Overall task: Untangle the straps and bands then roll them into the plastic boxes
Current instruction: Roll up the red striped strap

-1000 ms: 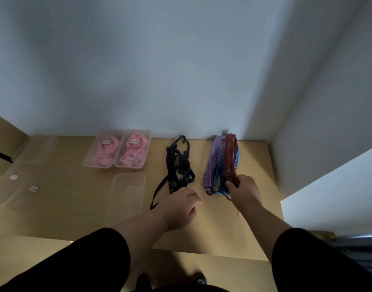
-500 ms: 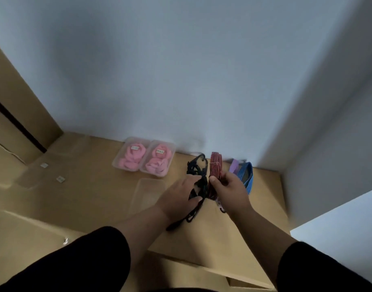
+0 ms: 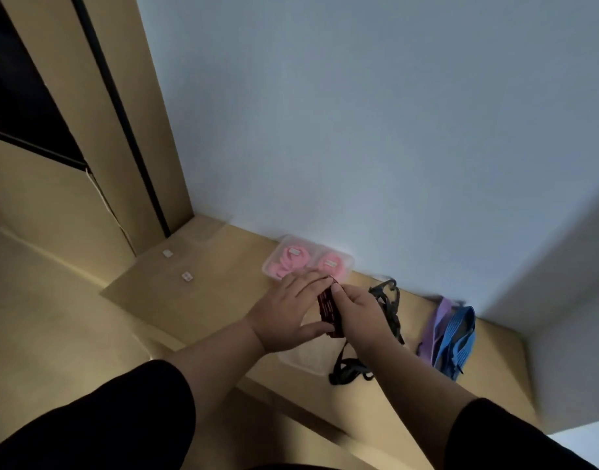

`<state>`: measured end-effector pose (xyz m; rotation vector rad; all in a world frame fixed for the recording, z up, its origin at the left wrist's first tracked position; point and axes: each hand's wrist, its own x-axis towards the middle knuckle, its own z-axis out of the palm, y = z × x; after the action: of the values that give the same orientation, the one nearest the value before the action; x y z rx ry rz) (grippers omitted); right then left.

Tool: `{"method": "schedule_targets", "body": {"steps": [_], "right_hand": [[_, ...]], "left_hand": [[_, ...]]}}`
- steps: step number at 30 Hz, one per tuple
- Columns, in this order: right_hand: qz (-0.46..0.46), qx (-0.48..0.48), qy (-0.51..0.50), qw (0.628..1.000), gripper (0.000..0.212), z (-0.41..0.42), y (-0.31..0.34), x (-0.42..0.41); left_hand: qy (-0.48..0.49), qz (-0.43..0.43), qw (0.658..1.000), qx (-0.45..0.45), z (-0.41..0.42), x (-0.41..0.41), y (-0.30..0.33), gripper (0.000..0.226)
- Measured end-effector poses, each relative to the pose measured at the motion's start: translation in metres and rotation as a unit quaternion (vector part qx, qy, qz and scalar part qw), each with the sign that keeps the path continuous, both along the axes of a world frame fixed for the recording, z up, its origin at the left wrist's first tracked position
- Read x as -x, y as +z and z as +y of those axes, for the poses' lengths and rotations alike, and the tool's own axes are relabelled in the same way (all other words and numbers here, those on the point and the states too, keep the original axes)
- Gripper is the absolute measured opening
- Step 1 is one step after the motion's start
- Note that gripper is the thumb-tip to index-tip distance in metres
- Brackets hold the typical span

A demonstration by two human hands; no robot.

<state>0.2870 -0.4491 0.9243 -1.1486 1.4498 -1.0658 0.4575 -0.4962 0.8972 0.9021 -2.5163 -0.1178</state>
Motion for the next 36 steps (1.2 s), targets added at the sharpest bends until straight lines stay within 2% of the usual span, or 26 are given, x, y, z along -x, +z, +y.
{"method": "schedule_targets", "body": {"steps": [3,10,17,20,23,29,33,36], "right_hand": [[0.022,0.003,0.022,1.000,0.042,0.001,0.001,-0.026],[-0.016,-0.022,0.041,0.999,0.050,0.002,0.014,-0.094],[-0.031,-0.006,0.056,0.998,0.066,0.003,0.019,-0.150],[-0.053,-0.004,0.057,0.997,0.068,0.006,0.018,-0.162],[-0.072,-0.015,0.069,0.995,0.059,0.010,0.015,-0.169],[-0.115,-0.025,0.065,0.991,0.038,0.022,0.007,-0.175],[-0.079,-0.039,0.048,0.995,0.025,0.024,0.005,-0.174],[-0.045,-0.051,-0.001,0.998,0.024,0.023,0.004,-0.171]], "left_hand": [[0.000,0.023,0.998,-0.051,-0.002,-0.024,0.004,0.079],[-0.007,0.085,0.983,-0.164,-0.002,-0.082,0.010,0.059],[-0.003,0.097,0.968,-0.231,0.000,-0.132,0.016,0.065],[0.007,0.100,0.961,-0.258,0.001,-0.146,0.016,0.049],[0.013,0.120,0.950,-0.288,0.002,-0.155,0.014,0.037],[0.054,0.184,0.908,-0.372,0.003,-0.162,0.006,0.034],[0.086,0.215,0.864,-0.447,0.004,-0.160,-0.001,0.034],[0.111,0.192,0.865,-0.450,-0.002,-0.154,-0.005,0.037]]}}
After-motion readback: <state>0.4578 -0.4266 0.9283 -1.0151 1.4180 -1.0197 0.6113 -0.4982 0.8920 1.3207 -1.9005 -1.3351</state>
